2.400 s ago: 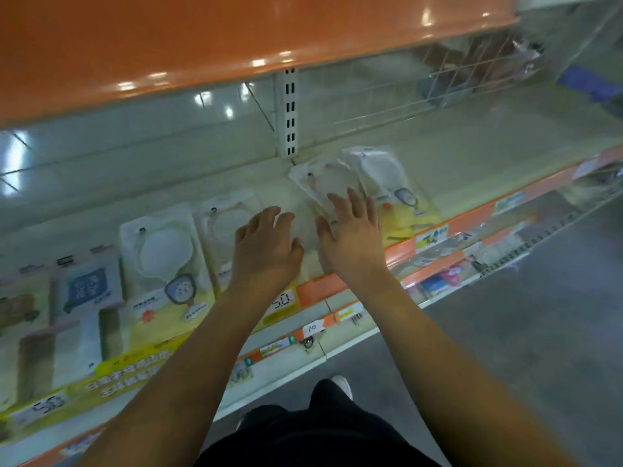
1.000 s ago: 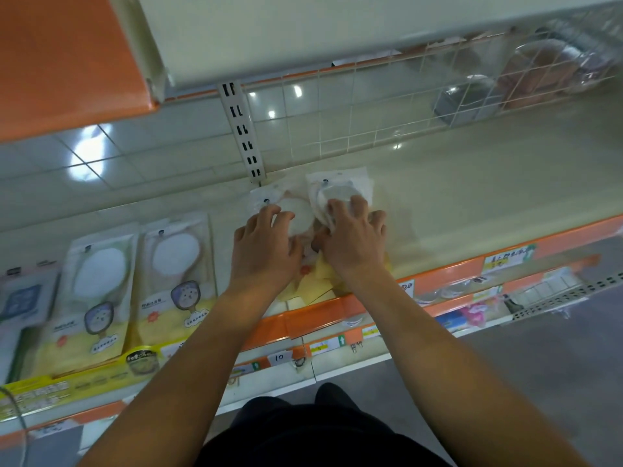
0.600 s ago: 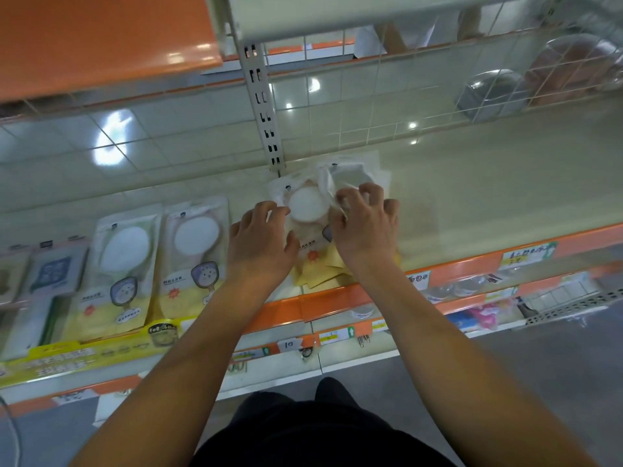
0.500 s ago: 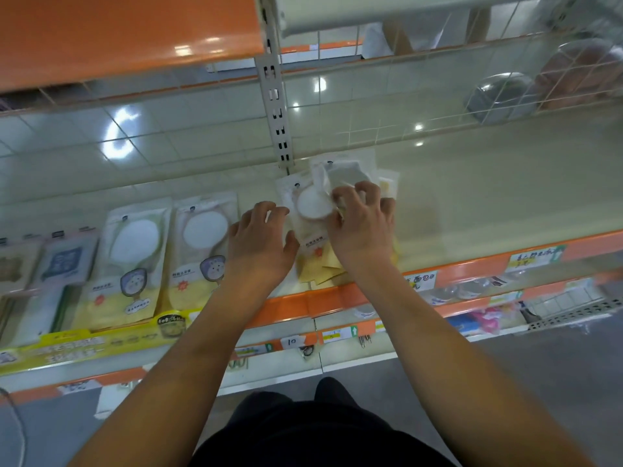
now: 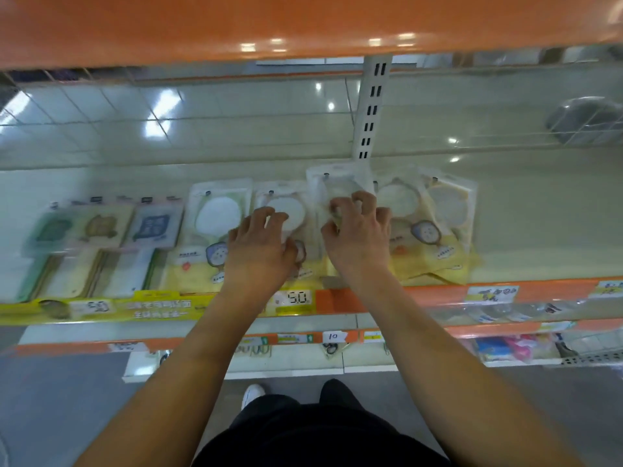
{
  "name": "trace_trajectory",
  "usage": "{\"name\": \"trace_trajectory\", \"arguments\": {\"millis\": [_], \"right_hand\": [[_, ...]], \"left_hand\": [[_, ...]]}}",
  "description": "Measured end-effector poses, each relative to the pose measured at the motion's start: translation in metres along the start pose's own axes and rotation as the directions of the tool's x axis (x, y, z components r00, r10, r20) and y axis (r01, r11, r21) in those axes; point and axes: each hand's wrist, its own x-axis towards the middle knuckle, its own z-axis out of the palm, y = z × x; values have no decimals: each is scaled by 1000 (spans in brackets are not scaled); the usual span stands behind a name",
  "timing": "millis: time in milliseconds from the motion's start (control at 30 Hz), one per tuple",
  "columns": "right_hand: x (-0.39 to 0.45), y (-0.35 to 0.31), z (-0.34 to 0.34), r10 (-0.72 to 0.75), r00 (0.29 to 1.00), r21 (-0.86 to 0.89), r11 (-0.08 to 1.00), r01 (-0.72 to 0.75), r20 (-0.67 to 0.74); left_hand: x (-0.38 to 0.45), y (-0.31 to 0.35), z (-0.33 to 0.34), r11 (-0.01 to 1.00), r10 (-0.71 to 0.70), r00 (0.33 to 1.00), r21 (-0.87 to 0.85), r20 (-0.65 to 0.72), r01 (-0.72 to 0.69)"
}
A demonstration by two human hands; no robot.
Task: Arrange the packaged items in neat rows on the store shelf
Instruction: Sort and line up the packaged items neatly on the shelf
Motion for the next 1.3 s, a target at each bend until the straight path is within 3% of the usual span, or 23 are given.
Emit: {"name": "trace_trajectory", "arguments": {"millis": [467, 767, 967, 1133, 1300], "right_hand": [[-13, -92, 53, 93, 995, -40, 995, -94, -33], [-16, -112, 61, 139, 989, -73, 987, -142, -43], [-15, -104, 75, 154, 986, -149, 979, -143, 66], [-17, -98, 75, 161, 979, -83, 985, -151, 126], [-14, -92, 72, 82, 979, -150, 987, -54, 188]], "left_hand": [[18, -103, -17, 1000, 12, 996, -22, 93, -10], [22, -121, -19, 997, 55, 989, -66, 138, -46], [19, -121, -18, 998, 42, 982, -55, 183, -33], [17, -117, -14, 997, 49, 980, -74, 191, -35], [17, -117, -6, 998, 51, 973, -38, 224, -43]]}}
